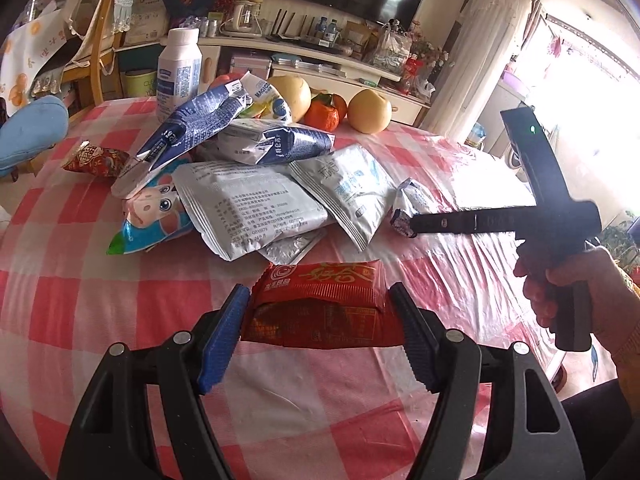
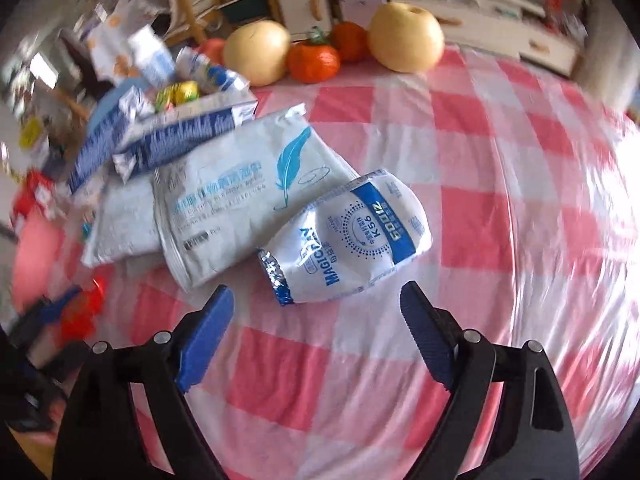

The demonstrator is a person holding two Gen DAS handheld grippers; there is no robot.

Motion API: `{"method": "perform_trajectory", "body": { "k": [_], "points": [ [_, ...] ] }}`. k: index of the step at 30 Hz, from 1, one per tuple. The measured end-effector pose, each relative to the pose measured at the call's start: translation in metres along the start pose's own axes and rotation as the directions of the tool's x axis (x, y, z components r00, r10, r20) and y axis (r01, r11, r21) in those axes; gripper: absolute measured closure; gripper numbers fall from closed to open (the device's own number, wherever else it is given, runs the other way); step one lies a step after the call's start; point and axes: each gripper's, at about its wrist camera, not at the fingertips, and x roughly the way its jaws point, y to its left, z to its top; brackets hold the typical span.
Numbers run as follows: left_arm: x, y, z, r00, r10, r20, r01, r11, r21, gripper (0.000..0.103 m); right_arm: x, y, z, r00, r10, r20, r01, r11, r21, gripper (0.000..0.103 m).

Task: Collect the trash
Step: 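Lift the red snack packet with the left gripper while the right gripper lifts the MAGICDAY pouch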

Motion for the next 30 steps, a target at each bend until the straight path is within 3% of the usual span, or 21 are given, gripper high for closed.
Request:
{"method": "perform_trajectory", "body": {
  "k": [2, 5, 9, 14, 15, 18, 20, 22, 26, 28, 29, 30],
  "points": [
    [0.0, -0.001, 0.0, 1.0, -0.008, 0.0, 0.008, 1.0, 0.004, 0.031, -0.004, -0.007, 0.005, 0.999, 0.023, 0.038, -0.027, 0.995, 0.1, 0.017],
    [0.001, -0.004, -0.001, 1.0, -0.013, -0.004, 0.014, 1.0, 0.009, 0.031, 0.009, -0.011, 0.012, 0.999, -0.035, 0.023, 0.03, 0.983, 0.18, 0.017],
    [0.002, -0.003, -0.002, 1.0, -0.01, -0.01, 0.01, 1.0, 0.015, 0.031, 0.022, 0.001, 0.022, 0.989, -0.143, 0.039, 0.137, 0.982, 0.129, 0.017],
    [0.001, 0.001, -0.001, 1.0, -0.009, -0.008, 0.009, 1.0, -0.002, 0.031, 0.026, 0.007, 0.019, 0.978, -0.208, 0.002, 0.208, 0.977, -0.044, 0.04],
    [0.001, 0.002, -0.001, 1.0, -0.008, -0.006, 0.008, 1.0, -0.003, 0.031, 0.024, 0.007, 0.016, 0.97, -0.243, 0.003, 0.242, 0.965, -0.098, 0.04],
    [-0.001, 0.003, -0.001, 1.0, -0.01, 0.0, 0.01, 1.0, -0.003, 0.031, 0.015, -0.012, 0.01, 0.973, -0.231, -0.011, 0.23, 0.972, -0.043, 0.04],
    [-0.002, 0.002, -0.001, 1.0, -0.01, 0.002, 0.01, 1.0, 0.001, 0.031, 0.011, -0.019, 0.008, 0.972, -0.235, -0.001, 0.235, 0.972, -0.02, 0.033],
    [-0.002, 0.001, 0.0, 1.0, -0.008, 0.003, 0.008, 1.0, 0.003, 0.031, 0.008, -0.025, 0.01, 0.977, -0.21, 0.027, 0.209, 0.978, 0.023, 0.018],
    [-0.004, 0.001, 0.0, 1.0, -0.004, 0.013, 0.004, 1.0, 0.003, 0.031, 0.012, -0.017, 0.019, 0.979, -0.195, 0.052, 0.194, 0.981, 0.027, 0.017],
    [-0.006, 0.002, 0.0, 1.0, -0.004, 0.017, 0.004, 1.0, 0.003, 0.031, 0.019, -0.011, 0.024, 0.973, -0.224, 0.051, 0.224, 0.974, 0.006, 0.019],
    [-0.007, 0.003, 0.0, 1.0, -0.003, 0.02, 0.003, 1.0, 0.003, 0.031, 0.022, -0.01, 0.024, 0.969, -0.242, 0.045, 0.243, 0.97, -0.001, 0.022],
    [-0.007, 0.003, 0.0, 1.0, -0.002, 0.023, 0.002, 1.0, 0.002, 0.031, 0.025, -0.008, 0.022, 0.967, -0.251, 0.035, 0.251, 0.968, -0.001, 0.032]
  ]
}}
